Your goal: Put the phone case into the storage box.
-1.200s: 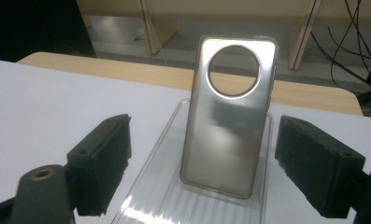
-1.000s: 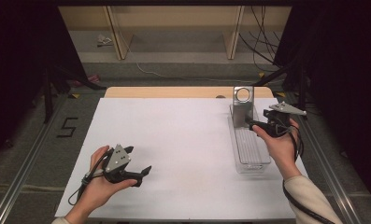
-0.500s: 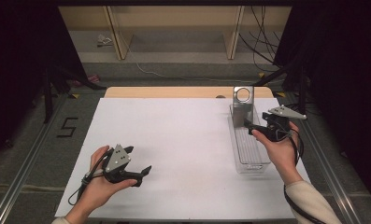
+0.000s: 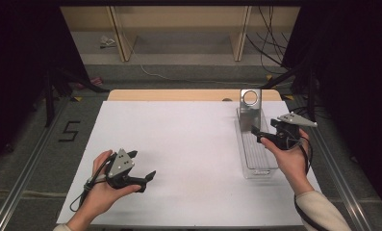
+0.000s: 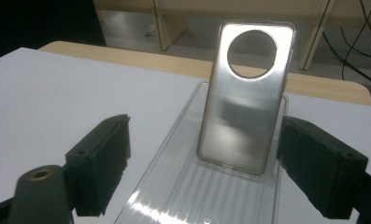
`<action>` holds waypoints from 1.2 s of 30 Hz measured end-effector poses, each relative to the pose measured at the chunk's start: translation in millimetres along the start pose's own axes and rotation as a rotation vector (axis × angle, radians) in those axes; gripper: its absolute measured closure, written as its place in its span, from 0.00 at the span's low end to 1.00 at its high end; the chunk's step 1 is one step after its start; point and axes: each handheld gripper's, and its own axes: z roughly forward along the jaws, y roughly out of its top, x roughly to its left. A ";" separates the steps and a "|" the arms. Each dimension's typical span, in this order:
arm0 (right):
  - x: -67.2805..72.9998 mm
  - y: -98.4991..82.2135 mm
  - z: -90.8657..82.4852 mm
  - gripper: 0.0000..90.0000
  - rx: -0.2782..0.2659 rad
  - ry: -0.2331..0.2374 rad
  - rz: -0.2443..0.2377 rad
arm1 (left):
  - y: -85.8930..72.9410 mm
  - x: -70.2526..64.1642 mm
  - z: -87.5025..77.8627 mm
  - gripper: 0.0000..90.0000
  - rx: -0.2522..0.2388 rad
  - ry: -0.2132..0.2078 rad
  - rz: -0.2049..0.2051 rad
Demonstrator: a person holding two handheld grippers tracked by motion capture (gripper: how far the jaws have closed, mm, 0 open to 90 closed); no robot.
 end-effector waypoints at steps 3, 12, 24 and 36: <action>0.3 -1.8 -1.7 0.21 0.001 0.005 0.000 | 0.1 -0.4 0.0 0.10 0.001 -0.001 0.001; 1.0 -5.9 -6.7 0.20 -0.002 0.014 0.004 | 0.3 -0.6 -0.4 0.10 -0.001 0.000 -0.001; 5.9 -9.3 -13.9 0.20 -0.015 0.041 -0.004 | 0.1 -0.9 -1.9 0.10 -0.003 0.000 -0.001; 10.1 -14.4 -23.7 0.20 -0.026 0.066 -0.012 | 0.9 -2.5 -3.1 0.10 -0.005 -0.002 0.004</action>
